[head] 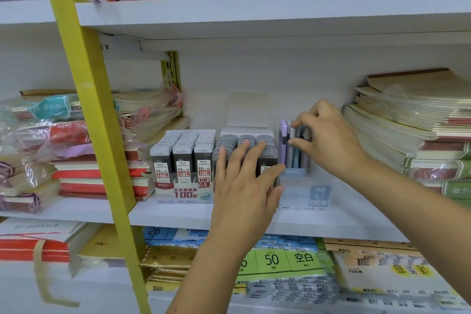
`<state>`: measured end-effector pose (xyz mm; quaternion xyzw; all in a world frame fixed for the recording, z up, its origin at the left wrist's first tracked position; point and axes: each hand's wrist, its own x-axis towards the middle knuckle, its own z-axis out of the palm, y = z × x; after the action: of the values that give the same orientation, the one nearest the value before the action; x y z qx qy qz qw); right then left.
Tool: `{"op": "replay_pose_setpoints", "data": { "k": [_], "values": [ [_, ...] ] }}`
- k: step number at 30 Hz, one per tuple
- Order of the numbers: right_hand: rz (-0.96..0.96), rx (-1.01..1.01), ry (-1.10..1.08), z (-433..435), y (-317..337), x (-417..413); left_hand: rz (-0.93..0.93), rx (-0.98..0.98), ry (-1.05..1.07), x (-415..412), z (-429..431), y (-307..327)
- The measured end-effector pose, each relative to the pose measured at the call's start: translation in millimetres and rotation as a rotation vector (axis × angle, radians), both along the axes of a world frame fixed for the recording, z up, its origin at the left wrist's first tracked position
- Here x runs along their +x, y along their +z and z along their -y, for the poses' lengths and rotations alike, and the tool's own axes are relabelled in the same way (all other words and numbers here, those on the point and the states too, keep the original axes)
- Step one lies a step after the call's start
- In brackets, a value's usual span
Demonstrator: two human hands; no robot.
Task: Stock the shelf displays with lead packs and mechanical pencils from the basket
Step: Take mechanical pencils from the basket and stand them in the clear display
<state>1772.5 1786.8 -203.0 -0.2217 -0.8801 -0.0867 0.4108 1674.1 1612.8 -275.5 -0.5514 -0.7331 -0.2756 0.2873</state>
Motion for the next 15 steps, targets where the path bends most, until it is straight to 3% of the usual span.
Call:
{"op": "replay_pose_setpoints", "data": {
  "k": [4, 11, 13, 15],
  "values": [
    [0.043, -0.143, 0.018, -0.7, 0.4, 6.9, 0.002, 0.056, -0.017, -0.1, -1.1, -1.3],
    [-0.338, -0.264, 0.305, 49.4, -11.5, 61.2, 0.004, 0.288, -0.106, 7.6, 16.4, -8.5],
    [-0.378, -0.315, 0.393, 71.2, -30.6, 77.3, 0.025, 0.260, -0.160, 11.6, 29.7, -22.8],
    [-0.370, -0.413, 0.435, 89.1, -64.3, 88.4, 0.069, 0.098, -0.199, 15.1, 49.6, -48.5]
  ]
}}
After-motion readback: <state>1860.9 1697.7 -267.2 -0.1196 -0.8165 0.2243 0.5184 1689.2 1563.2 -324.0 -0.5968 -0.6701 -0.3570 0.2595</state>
